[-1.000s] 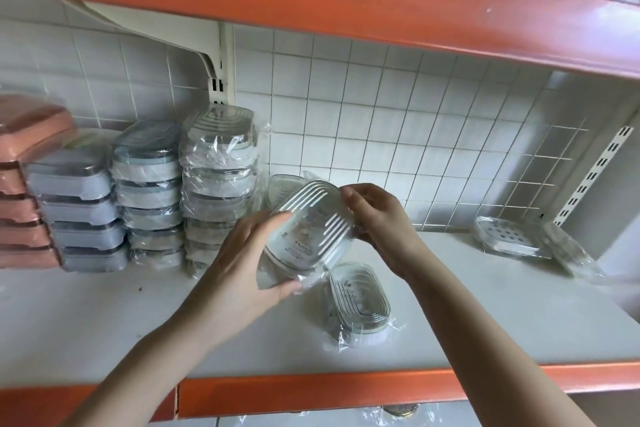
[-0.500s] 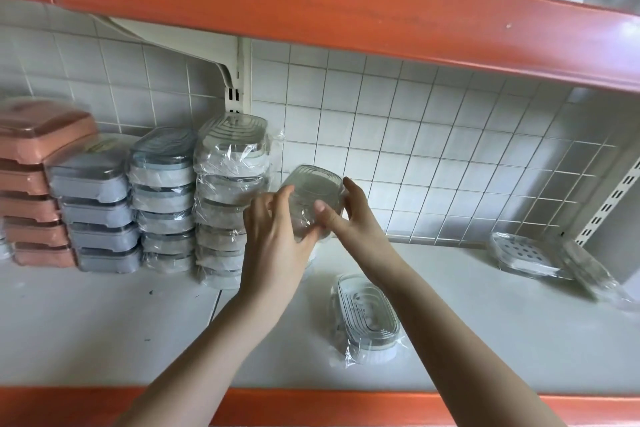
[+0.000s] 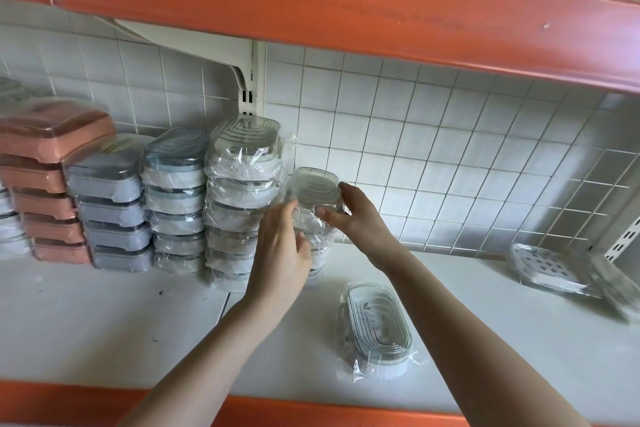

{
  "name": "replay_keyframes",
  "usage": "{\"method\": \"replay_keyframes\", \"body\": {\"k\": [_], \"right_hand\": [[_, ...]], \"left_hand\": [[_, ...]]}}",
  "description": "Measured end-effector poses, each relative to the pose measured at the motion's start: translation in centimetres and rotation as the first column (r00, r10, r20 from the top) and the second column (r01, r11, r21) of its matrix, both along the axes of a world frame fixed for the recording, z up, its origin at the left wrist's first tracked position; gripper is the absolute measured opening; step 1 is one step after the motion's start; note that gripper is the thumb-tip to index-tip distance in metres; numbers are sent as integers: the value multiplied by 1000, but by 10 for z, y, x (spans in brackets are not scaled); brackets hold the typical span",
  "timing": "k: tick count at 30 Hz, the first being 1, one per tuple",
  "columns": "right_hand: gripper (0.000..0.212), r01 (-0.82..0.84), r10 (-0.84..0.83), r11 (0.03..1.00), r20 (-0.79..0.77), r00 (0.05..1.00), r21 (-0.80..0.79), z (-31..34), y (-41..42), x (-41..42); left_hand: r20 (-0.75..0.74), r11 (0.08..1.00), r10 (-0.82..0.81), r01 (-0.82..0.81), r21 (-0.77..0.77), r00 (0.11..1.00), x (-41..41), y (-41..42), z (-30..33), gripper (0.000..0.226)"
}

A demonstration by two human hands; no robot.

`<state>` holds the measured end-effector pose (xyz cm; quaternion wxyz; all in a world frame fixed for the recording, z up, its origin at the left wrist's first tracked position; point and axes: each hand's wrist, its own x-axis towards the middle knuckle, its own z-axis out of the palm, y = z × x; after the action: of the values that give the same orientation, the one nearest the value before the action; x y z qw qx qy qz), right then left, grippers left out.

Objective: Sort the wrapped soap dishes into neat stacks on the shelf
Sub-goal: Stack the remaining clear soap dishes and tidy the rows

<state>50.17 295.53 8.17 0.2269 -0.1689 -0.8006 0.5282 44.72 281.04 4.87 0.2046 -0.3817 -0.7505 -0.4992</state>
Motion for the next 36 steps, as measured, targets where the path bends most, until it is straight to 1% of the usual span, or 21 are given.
{"method": "replay_keyframes", "body": {"k": [4,8,11,16,18,19,22,25,28,31,33,36], "right_hand": [[62,8,-10,998,37,999,56,2,1,-3],[41,-8,-4,985,71,997,175,9,-3,-5],[45,-4,-10,980,66,998,200,11,-4,-4],[56,5,-14,983,46,999,184,7,-7,2],[65,57,-66,983,46,997,174,4,-8,7],[67,90,-100,981,51,994,174,3,-9,12],[55,162,-172,969,35,984,187,-7,-8,30],[42,226,-243,947,45,969,228,-23,-9,56],[36,296,-331,904,68,941,307,-46,-14,80],[38,365,-431,852,107,896,376,-64,-25,97],[43,377,-472,827,150,869,418,-72,-35,104],[58,370,-513,809,244,823,456,-82,-49,110]], "left_hand": [[-11,1000,-22,22,5,1000,-4,-1,-4,42],[-10,999,-35,35,3,999,-4,0,-4,43],[-5,999,-53,53,-8,999,-5,-1,-4,41],[-33,998,-59,58,-21,998,-6,-5,-6,40],[-64,999,-42,41,-17,997,-3,-8,-7,40],[-76,999,-38,38,-10,996,-1,-9,-7,40],[-94,998,-58,59,8,994,12,-15,-11,35],[-97,994,-107,105,-32,989,24,-19,-23,35],[-23,980,-174,171,-97,984,33,-20,-41,31],[84,963,-203,214,-163,976,45,-19,-57,29],[146,951,-207,234,-200,967,53,-18,-64,27],[231,931,-215,271,-246,949,60,-15,-72,26]]}}
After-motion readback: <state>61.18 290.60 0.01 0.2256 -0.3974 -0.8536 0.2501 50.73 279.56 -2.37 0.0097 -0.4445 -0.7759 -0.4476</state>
